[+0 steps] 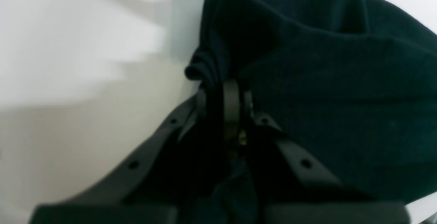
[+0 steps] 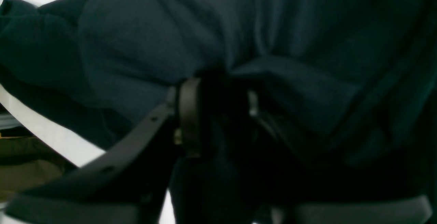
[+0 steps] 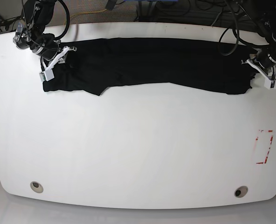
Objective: Fold the T-shirt properly
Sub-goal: 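Move the left gripper inward and grasp the strip's middle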
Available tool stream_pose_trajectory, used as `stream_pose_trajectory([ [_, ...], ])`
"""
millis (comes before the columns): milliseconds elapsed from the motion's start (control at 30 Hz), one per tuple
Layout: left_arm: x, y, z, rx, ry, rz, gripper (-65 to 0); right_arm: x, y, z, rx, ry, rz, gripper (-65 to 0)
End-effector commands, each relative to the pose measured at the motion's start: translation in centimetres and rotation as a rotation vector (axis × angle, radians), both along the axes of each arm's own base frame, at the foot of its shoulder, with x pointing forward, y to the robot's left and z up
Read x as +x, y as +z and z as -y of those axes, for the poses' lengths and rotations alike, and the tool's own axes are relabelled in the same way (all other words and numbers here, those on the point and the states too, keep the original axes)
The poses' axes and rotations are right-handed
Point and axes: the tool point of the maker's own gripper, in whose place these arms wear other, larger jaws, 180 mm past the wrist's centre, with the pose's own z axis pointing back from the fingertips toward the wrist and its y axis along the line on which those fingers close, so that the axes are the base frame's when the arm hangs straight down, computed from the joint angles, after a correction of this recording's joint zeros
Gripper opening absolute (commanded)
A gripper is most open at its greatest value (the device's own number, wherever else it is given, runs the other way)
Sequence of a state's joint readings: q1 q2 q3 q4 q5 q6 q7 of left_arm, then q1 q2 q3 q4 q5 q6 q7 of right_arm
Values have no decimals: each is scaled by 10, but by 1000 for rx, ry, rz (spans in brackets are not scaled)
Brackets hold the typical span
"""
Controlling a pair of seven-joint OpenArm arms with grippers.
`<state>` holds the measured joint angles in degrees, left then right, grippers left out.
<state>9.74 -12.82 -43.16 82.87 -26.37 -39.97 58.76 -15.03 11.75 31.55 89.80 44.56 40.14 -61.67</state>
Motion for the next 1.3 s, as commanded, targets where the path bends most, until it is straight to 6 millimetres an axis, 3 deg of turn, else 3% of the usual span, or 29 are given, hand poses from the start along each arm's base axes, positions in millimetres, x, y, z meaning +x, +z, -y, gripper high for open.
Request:
stream_pose_trajectory([
  [0,-10,7,-2,61,-25,-29,-650,0,-11,10,-49,3,-46,-496],
  [200,1,48,21,153,-85,87,-650,8,-17,11,-93,8,-63,-479],
  [300,7,62,44,175,-146,119,-650,10,-18,11,-111,10,-67,-479],
  [400,12,71,75,191,-241,117,-650,16,-18,5,-120,34,-64,-479],
  [600,19,69,148,99,-384,139,-650,22,-19,-21,-110,122,-56,-480],
  [700,24,68,193,32,-482,160,-650,25,-18,-30,-99,136,-36,-480],
  [800,22,67,232,-21,-567,170,-650,26,-18,-32,-94,141,-30,-480],
  [900,21,69,258,-61,-618,181,-650,27,-18,-32,-94,141,-29,-480],
  [1167,30,79,300,-119,-710,227,-650,27,-18,-31,-96,140,-27,-480],
  [1267,34,78,303,-130,-707,220,-578,27,-18,-31,-96,140,-27,-480],
])
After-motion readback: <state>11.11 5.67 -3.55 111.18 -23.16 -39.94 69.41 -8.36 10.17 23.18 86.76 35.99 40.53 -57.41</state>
